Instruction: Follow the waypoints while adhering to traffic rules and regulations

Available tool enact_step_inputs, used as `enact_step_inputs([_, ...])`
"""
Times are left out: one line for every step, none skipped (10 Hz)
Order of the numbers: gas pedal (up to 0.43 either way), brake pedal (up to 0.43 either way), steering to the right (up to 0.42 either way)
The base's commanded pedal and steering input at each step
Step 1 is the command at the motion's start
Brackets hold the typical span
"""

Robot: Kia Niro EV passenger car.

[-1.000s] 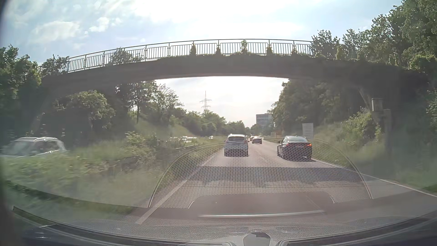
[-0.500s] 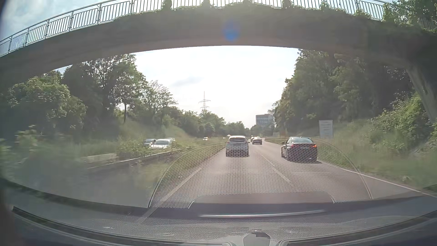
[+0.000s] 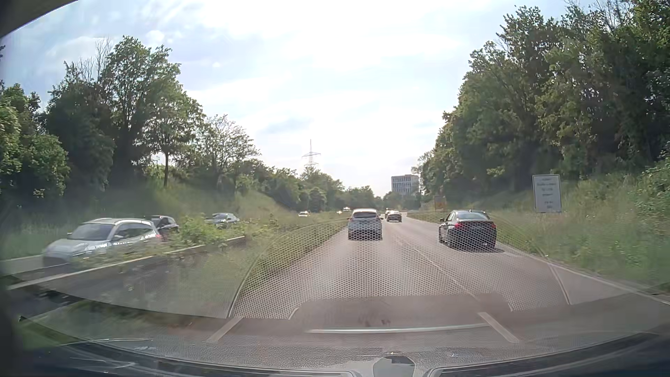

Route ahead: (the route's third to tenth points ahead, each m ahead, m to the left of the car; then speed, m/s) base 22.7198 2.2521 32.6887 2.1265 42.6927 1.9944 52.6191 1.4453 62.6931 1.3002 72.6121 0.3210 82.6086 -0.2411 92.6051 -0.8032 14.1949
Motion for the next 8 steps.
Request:
enact_step_inputs([0.240, 0.000, 0.001])
enact_step_inputs([0.260, 0.000, 0.001])
enact_step_inputs([0.268, 0.000, 0.002])
enact_step_inputs([0.268, 0.000, 0.002])
enact_step_inputs([0.268, 0.000, 0.002])
enact_step_inputs([0.268, 0.000, 0.002])
enact_step_inputs([0.268, 0.000, 0.002])
enact_step_inputs([0.268, 0.000, 0.002])
